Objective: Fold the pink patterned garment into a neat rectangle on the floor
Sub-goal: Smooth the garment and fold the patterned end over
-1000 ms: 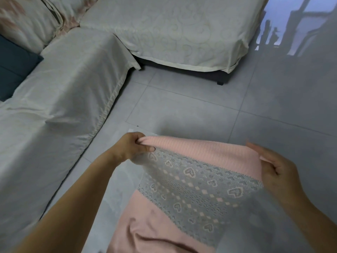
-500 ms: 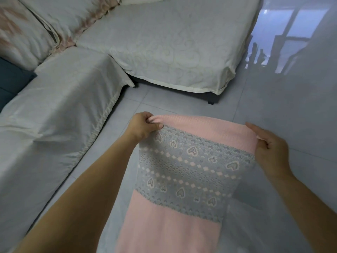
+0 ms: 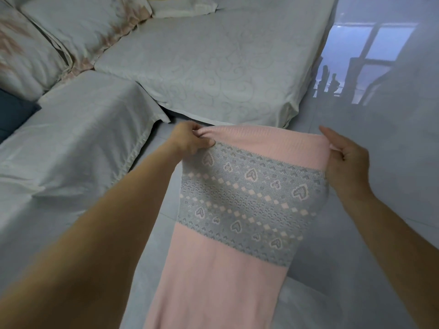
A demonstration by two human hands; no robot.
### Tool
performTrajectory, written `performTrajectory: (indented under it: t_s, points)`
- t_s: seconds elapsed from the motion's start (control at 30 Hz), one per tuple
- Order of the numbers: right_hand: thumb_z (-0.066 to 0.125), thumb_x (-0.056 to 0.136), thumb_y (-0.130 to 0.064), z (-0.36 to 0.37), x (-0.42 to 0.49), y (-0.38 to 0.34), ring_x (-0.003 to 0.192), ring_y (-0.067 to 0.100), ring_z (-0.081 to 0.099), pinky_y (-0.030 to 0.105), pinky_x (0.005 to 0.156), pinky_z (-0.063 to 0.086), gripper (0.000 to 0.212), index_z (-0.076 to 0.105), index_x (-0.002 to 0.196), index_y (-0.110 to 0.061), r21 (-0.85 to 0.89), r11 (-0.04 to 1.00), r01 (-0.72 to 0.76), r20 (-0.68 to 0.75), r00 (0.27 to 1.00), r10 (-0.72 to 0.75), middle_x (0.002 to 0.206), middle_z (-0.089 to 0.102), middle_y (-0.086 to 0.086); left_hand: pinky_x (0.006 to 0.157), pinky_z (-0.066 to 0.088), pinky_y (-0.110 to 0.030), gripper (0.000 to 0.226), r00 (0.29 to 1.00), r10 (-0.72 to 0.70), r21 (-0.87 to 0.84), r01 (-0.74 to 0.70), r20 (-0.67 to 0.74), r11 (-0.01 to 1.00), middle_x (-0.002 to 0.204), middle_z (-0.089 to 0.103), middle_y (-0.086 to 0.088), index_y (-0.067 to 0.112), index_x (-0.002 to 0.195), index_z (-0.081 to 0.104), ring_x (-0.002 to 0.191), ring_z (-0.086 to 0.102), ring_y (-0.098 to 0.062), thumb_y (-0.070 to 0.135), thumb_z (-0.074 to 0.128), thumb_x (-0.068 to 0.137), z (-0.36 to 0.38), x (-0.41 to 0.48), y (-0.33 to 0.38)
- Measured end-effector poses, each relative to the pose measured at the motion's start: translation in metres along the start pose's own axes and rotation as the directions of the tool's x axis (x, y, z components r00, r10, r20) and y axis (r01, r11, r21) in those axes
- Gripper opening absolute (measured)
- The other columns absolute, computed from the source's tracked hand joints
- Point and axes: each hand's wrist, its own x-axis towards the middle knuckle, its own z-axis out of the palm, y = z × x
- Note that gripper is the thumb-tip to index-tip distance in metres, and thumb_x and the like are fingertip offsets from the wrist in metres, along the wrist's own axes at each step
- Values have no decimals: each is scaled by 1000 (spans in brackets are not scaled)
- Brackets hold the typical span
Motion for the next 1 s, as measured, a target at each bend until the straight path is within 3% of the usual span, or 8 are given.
performTrajectory:
  t_s: [0.2, 0.4, 0.53, 0.63, 0.73, 0.83, 0.9, 1.0]
  points:
    - [32, 86, 12, 3, -60, -1, 86, 9, 56, -8, 62, 35, 55, 55, 127, -16, 47, 998, -49, 177, 983, 40, 122, 51, -7, 82, 52, -35, 46, 972, -155, 42, 150, 179, 988, 100, 66, -11, 7, 111, 60, 91, 62, -25, 21, 78, 71, -12, -28, -50]
    - [32, 86, 12, 12, -157, 16, 31, 8, 28, 14, 31, 28, 60, 57, 120, -31, 86, 971, -225, 327, 927, 185, 62, 59, -2, 85, 50, -35, 45, 880, -331, 92, 319, 340, 943, 97, 64, -11, 10, 105, 59, 86, 61, -22, 22, 82, 67, -15, -102, -123]
    - [34, 86, 12, 19, -229, 18, 36, 26, 38, 11, 32, 30, 65, 61, 113, -41, 92, 934, -345, 401, 872, 283, 83, 62, 39, 75, 50, -31, 57, 809, -444, 191, 400, 385, 896, 99, 62, -8, 15, 103, 59, 89, 60, -21, 34, 83, 55, -11, -163, -178]
    - [37, 88, 11, 26, -280, 35, 35, 16, 41, 15, 34, 34, 76, 60, 95, -61, 33, 929, -367, 461, 831, 312, 69, 64, 23, 80, 52, -35, 55, 775, -492, 220, 440, 396, 870, 101, 61, -8, 12, 107, 60, 95, 60, -24, 30, 83, 60, -1, -203, -218]
    - [35, 86, 14, 35, -313, 61, 42, 11, 50, 16, 38, 42, 66, 60, 112, -41, -59, 925, -375, 517, 781, 350, 85, 70, 23, 56, 51, -22, 42, 812, -492, 130, 477, 313, 869, 89, 60, -6, 10, 109, 59, 71, 58, -20, 17, 77, 72, 17, -232, -247]
    - [36, 84, 18, 47, -328, 90, 103, 22, 62, -6, 69, 37, 57, 58, 124, -18, -160, 938, -308, 486, 803, 347, 125, 60, 17, 35, 35, -13, 36, 868, -480, -15, 485, 125, 874, 83, 61, -3, 11, 114, 56, 50, 47, -14, 12, 67, 80, 35, -248, -271]
    - [38, 85, 14, 53, -331, 111, 109, 13, 56, -7, 77, 33, 54, 56, 126, -16, -255, 938, -237, 475, 814, 334, 132, 57, 11, 39, 36, -16, 39, 877, -479, -107, 479, 27, 871, 97, 66, -6, 12, 119, 52, 54, 50, -13, 12, 63, 82, 44, -258, -285]
    - [46, 88, -5, 55, -329, 122, 96, 29, 60, 24, 78, 47, 39, 59, 123, -14, -404, 907, -119, 432, 850, 303, 121, 62, 20, 44, 35, -21, 40, 849, -528, -156, 522, -2, 839, 101, 62, -6, 11, 119, 51, 57, 51, -15, 15, 66, 82, 47, -282, -307]
